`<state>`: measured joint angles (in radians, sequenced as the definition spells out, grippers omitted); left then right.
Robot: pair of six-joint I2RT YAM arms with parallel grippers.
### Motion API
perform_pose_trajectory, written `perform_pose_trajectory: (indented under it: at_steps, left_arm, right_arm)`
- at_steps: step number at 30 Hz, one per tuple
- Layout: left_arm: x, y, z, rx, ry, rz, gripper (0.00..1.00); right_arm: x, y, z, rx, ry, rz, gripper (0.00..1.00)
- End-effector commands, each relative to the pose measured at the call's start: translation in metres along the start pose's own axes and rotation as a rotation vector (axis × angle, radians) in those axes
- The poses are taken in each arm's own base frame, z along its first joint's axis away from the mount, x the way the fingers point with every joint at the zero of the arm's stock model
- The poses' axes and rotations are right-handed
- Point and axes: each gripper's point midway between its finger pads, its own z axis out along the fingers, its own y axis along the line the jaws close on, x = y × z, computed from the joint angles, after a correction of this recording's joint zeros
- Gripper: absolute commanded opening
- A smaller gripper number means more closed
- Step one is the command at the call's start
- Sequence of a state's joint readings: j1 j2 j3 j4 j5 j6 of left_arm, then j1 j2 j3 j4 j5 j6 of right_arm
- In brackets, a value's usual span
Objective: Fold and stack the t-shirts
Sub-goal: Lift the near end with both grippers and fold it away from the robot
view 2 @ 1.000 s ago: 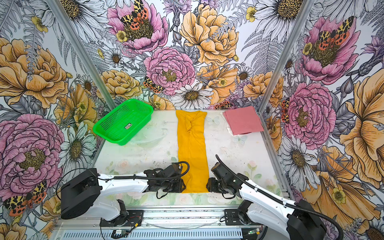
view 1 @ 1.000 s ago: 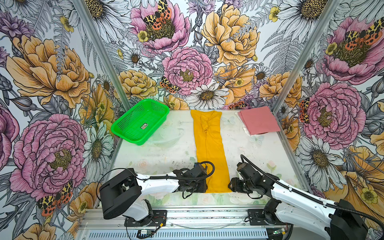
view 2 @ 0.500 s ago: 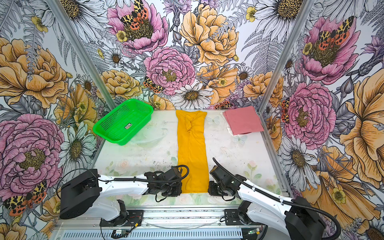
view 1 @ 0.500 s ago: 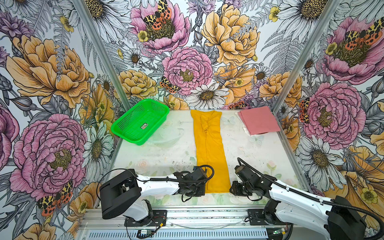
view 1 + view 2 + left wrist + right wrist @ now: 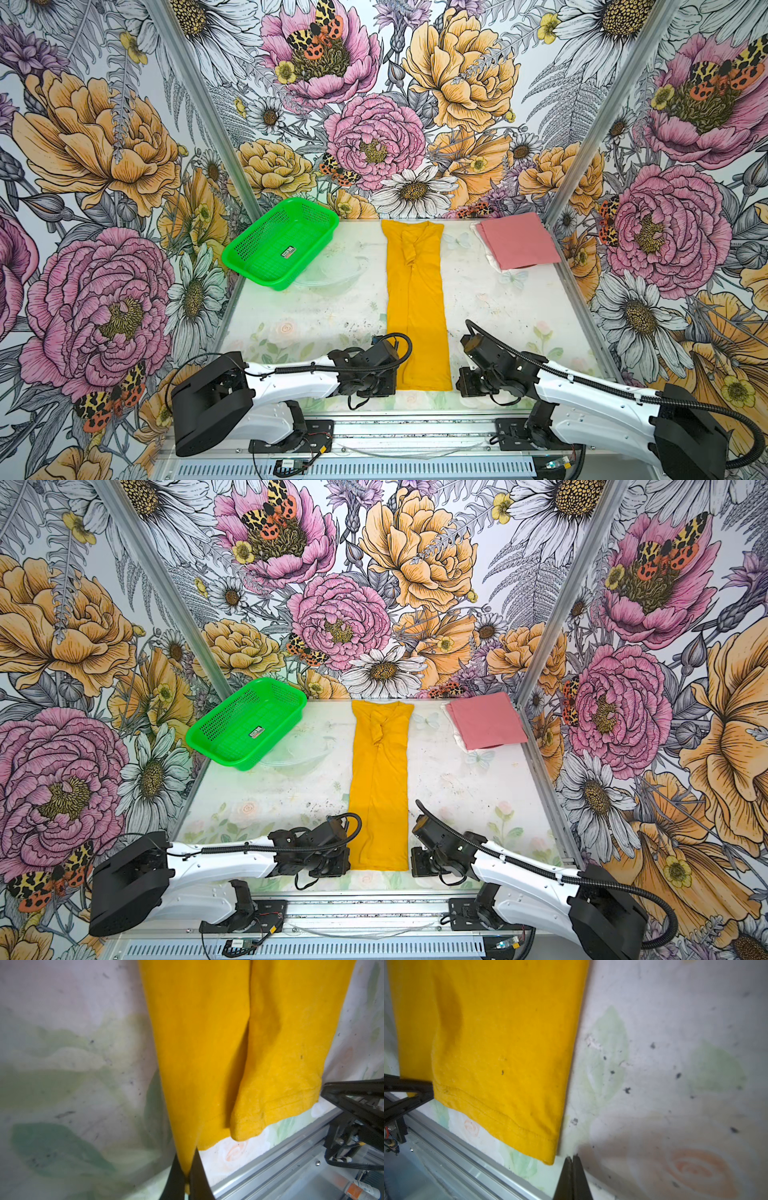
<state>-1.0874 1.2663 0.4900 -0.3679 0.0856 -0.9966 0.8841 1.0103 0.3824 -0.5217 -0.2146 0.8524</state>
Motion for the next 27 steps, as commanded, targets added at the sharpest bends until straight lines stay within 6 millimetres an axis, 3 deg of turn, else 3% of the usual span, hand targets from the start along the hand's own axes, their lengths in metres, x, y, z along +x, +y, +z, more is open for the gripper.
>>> perform_pose_trajectory:
  at_steps: [1, 6, 10, 12, 15, 16, 23, 27]
  left_arm:
    - [0.017, 0.034, 0.001, -0.107, 0.028, -0.006, 0.00]
    - [0.021, 0.037, -0.001, -0.098, 0.011, -0.015, 0.00]
    - [0.026, 0.038, -0.003, -0.089, 0.002, -0.018, 0.00]
    - [0.028, 0.038, -0.004, -0.082, -0.004, -0.022, 0.00]
    - [0.030, 0.038, -0.007, -0.064, -0.013, -0.024, 0.00]
    - [0.031, 0.038, -0.008, -0.058, -0.015, -0.023, 0.00]
    - [0.027, 0.013, -0.034, 0.072, -0.133, 0.023, 0.00]
    - [0.006, -0.010, -0.060, 0.152, -0.249, 0.052, 0.00]
  right_arm:
    - [-0.009, 0.018, -0.002, -0.051, -0.046, -0.014, 0.13]
    - [-0.010, 0.031, 0.006, -0.066, -0.044, -0.033, 0.31]
    - [-0.005, 0.041, 0.017, -0.065, -0.026, -0.058, 0.36]
    - [-0.003, 0.045, 0.023, -0.059, -0.021, -0.063, 0.30]
    - [0.004, 0.047, 0.028, -0.047, -0.008, -0.080, 0.03]
    - [0.005, 0.049, 0.027, -0.054, -0.010, -0.082, 0.00]
    - [0.013, 0.062, -0.004, -0.132, -0.072, -0.072, 0.00]
    - [-0.006, 0.072, -0.030, -0.170, -0.163, -0.063, 0.00]
